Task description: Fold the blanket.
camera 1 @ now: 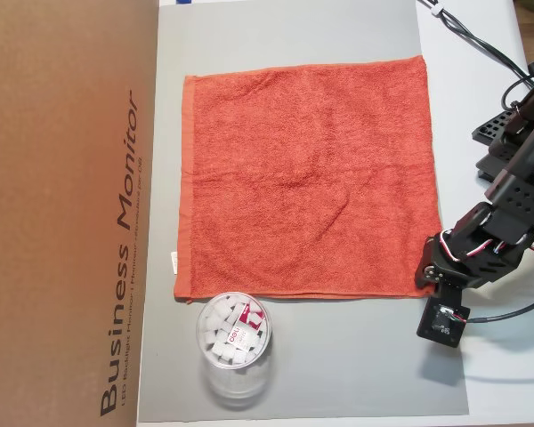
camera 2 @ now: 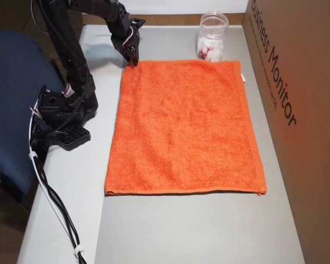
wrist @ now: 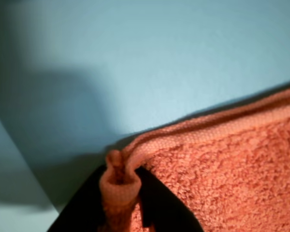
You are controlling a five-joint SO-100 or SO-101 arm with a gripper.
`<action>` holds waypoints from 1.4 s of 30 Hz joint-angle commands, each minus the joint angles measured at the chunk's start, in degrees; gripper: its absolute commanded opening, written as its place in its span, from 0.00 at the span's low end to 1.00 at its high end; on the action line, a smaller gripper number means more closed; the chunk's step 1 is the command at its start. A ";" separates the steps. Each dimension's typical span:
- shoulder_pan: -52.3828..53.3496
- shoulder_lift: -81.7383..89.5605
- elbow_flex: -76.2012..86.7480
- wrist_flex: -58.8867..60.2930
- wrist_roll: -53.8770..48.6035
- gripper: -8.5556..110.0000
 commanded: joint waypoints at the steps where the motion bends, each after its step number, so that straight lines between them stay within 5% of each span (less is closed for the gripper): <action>1: 0.88 2.64 -0.35 0.70 -0.53 0.07; 42: 4.57 47.11 15.38 0.88 -0.18 0.07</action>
